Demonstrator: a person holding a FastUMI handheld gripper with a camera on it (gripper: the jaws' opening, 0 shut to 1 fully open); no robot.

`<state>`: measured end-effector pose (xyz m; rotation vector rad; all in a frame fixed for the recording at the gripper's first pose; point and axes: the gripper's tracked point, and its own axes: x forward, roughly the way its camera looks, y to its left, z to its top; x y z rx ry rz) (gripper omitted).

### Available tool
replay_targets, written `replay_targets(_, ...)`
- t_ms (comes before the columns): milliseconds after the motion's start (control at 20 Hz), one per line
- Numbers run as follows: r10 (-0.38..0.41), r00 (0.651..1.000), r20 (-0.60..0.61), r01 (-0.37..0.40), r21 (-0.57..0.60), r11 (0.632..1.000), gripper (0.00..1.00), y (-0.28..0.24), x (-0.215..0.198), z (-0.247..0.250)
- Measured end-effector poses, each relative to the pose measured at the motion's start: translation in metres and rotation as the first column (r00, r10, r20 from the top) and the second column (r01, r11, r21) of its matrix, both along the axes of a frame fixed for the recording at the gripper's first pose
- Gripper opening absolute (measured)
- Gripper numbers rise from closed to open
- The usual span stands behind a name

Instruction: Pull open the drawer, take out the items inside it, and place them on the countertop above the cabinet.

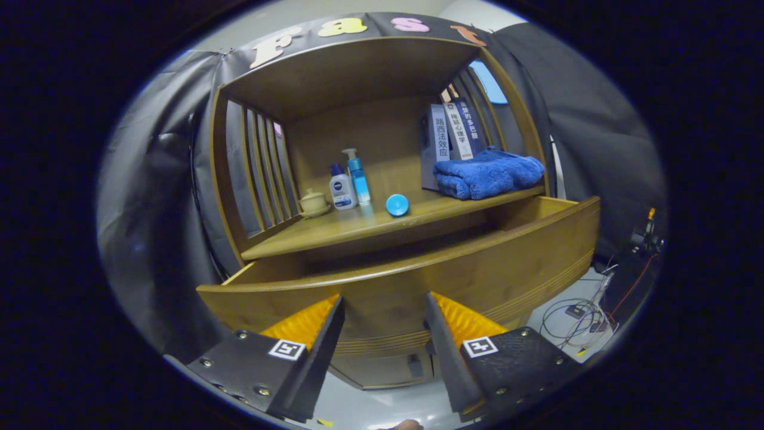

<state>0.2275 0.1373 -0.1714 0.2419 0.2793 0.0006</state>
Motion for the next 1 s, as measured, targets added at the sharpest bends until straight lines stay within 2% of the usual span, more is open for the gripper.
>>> replay_targets(600,0.004,1.0,0.01,-0.004,0.03,1.0,0.81,0.003,0.031,-0.005)
replay_targets(1000,0.014,1.0,0.009,-0.014,0.033,0.999,0.86,0.004,0.051,-0.007)
